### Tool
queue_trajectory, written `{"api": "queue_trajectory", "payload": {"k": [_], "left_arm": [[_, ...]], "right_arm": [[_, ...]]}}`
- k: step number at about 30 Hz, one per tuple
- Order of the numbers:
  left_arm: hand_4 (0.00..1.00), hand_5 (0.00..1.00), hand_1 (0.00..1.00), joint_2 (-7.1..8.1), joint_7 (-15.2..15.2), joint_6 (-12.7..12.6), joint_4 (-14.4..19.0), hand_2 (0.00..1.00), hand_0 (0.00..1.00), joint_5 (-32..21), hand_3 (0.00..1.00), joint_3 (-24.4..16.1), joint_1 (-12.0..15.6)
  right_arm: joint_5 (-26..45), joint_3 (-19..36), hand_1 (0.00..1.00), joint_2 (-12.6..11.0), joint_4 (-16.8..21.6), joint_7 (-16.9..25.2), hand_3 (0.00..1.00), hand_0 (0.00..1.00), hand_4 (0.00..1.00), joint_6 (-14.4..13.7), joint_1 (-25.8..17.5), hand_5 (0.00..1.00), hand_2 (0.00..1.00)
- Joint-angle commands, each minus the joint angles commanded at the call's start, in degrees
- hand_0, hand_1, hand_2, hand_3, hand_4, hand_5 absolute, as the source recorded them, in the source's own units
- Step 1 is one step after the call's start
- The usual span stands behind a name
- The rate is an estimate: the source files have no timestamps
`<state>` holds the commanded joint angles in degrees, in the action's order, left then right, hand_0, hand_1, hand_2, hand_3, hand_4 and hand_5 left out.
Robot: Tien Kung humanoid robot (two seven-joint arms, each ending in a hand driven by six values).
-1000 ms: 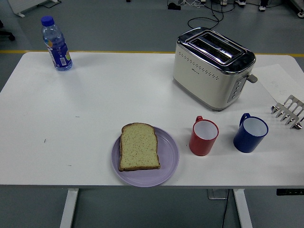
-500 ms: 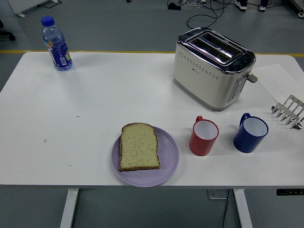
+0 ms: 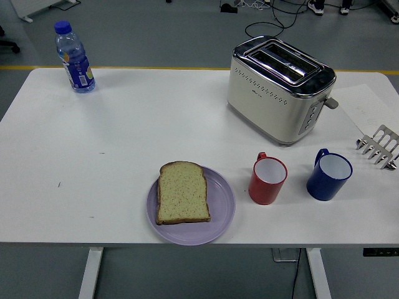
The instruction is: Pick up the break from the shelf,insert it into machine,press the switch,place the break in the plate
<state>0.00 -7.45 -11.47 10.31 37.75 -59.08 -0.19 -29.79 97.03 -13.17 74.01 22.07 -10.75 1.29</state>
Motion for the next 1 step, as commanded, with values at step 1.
{"api": "queue_trajectory", "payload": {"k": [1], "left_arm": [[0.394,0.945,0.631,0.00,0.00,0.00,0.00,0.635,0.668,0.00,0.667,0.00,-0.05]], "right_arm": [[0.43,-0.14,0.633,0.06,-0.02,0.21,0.592,0.661,0.443,-0.07,0.10,0.217,0.644]]}}
